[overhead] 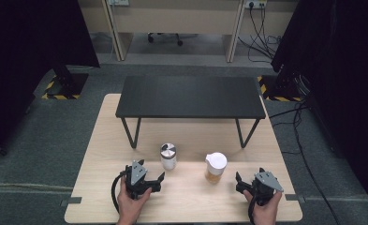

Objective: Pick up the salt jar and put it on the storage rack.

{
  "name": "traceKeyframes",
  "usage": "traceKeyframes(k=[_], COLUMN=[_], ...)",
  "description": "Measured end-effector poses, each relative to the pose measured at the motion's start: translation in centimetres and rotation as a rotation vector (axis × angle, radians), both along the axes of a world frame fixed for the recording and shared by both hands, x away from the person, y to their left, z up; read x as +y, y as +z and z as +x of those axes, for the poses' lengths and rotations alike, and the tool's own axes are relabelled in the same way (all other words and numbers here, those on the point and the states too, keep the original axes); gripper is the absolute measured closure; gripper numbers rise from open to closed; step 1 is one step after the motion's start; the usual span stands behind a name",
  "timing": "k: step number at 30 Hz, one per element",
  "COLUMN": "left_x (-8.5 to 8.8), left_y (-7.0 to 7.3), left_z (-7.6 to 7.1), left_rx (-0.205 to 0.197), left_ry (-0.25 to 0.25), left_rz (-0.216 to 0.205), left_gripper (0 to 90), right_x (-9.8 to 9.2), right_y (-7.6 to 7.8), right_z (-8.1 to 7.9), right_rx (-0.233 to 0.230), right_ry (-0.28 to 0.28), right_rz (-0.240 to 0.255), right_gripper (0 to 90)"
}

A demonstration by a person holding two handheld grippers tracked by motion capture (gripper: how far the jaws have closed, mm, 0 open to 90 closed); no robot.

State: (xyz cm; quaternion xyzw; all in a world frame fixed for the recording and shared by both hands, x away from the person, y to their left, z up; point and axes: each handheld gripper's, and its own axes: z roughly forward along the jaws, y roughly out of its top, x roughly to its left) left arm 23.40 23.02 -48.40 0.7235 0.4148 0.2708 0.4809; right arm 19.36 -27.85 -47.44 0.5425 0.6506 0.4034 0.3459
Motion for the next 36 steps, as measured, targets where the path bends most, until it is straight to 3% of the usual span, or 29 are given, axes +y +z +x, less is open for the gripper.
traceKeyframes(k=[8, 19, 36], left_x=[0.1, 0.1, -1.9], left_y=[-0.1, -0.1, -0.2], left_z=[0.0, 0.1, 2.4], left_rx=[-0.004, -0.045, -0.029], left_ry=[-0.005, -0.069, -0.086], left_rz=[-0.002, -0.018, -0.011], left_gripper=[2.7, 1.6, 1.3], right_x=[0.1, 0.1, 0.1], right_y=[0.0, -0.1, 0.0], right_z=[-0.1, -0.1, 0.1], right_rx=[-0.005, -0.009, -0.003], right_ry=[0.006, 0.010, 0.016], right_rz=[-0.008, -0.008, -0.013], right_gripper=[5.3, 5.3, 5.4])
